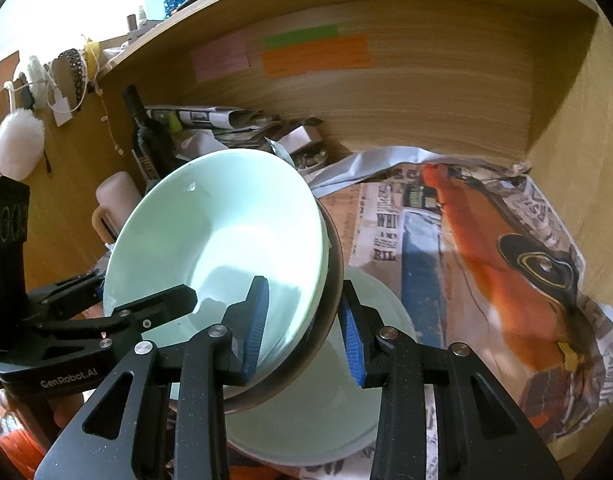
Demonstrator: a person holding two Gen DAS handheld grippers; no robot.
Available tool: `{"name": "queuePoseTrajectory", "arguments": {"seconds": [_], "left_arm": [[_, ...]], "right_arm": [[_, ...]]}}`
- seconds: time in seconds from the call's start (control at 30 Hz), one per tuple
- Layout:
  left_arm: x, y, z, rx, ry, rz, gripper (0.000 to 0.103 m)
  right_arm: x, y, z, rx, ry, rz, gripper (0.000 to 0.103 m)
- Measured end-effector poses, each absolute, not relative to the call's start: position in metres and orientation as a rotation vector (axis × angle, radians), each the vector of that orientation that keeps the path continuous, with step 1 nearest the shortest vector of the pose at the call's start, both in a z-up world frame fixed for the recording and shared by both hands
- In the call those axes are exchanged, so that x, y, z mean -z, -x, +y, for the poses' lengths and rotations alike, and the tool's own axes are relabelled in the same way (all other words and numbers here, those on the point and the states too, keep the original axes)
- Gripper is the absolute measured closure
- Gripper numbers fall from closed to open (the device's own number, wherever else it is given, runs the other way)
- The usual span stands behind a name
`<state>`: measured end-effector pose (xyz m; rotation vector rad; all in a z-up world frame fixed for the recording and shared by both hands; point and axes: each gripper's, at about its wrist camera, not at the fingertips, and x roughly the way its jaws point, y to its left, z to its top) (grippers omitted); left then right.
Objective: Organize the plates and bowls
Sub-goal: 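Hold the mint-green bowl with both grippers and settle it level on the stack, then open both grippers and pull them back from the mint-green bowl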
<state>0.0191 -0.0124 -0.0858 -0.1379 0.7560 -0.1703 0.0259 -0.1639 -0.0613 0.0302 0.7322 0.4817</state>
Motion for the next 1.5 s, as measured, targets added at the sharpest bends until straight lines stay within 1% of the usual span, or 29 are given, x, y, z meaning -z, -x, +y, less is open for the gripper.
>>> {"name": "queuePoseTrajectory", "arguments": {"seconds": [1.0, 1.5], "left_arm": [[0.128, -0.039, -0.037, 0.181, 0.145, 0.903, 0.045], [0.134, -0.038, -0.036, 0.192, 0.155, 0.885, 0.045]], "right_arm": [[0.099, -0.040, -0.185, -0.460, -0.100, 0.863, 0.071], [0.101, -0.044, -0.188, -0.481, -0.130, 0.855, 0.069]]}}
